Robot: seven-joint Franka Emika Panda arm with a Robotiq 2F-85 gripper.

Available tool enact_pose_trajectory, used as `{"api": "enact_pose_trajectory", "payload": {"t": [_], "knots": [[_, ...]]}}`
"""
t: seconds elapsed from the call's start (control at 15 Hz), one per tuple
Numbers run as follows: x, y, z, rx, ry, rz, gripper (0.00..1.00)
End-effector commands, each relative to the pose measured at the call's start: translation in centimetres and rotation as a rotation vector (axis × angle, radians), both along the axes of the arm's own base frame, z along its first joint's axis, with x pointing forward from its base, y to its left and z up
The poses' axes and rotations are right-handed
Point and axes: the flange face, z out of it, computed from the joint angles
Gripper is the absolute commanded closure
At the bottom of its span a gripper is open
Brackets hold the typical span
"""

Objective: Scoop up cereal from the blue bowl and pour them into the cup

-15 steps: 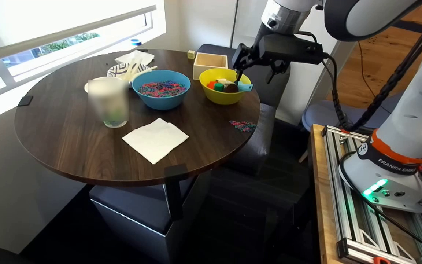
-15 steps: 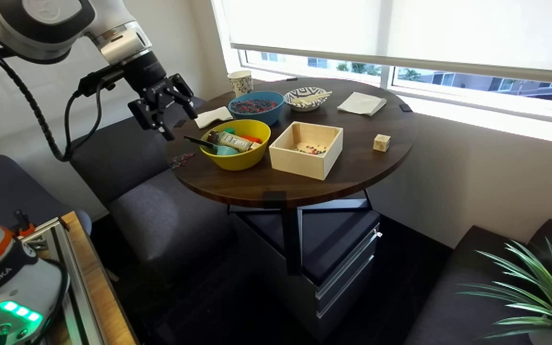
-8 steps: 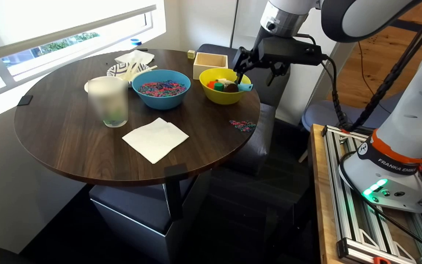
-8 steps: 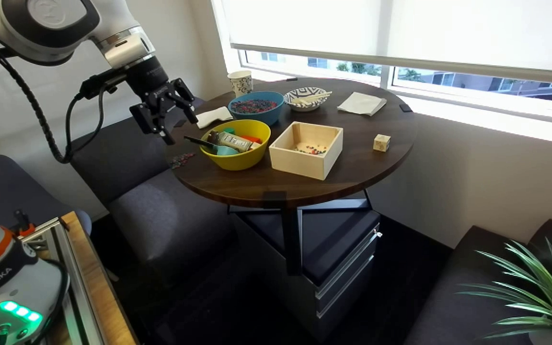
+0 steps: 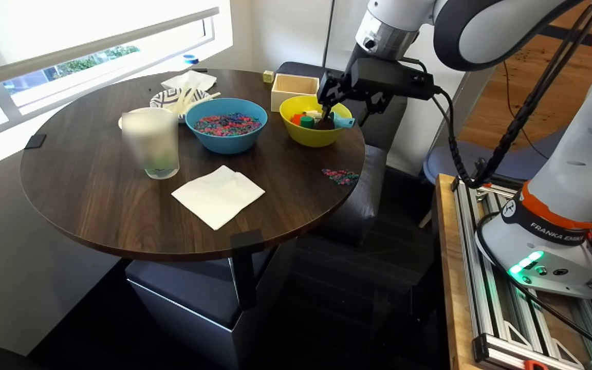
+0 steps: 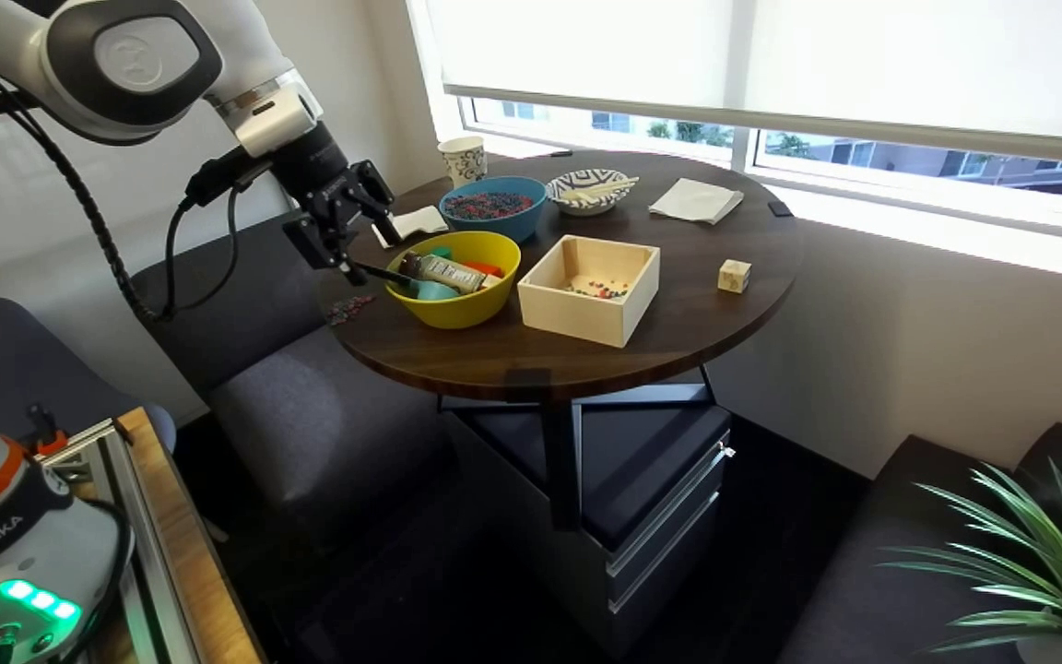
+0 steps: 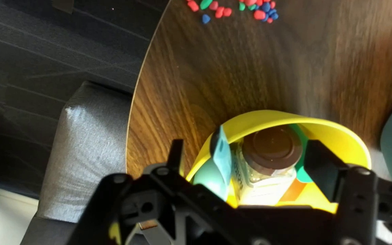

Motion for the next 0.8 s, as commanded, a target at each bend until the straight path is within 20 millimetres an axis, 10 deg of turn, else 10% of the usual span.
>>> {"api": "enact_pose_trajectory", "payload": {"t": [0.0,0.73], "knots": [[0.38,-0.10,-0.83,0.026,-0.003,0.005,0.19],[0.66,-0.33,-0.03,0.036,-0.019,0.010,0.99]]}}
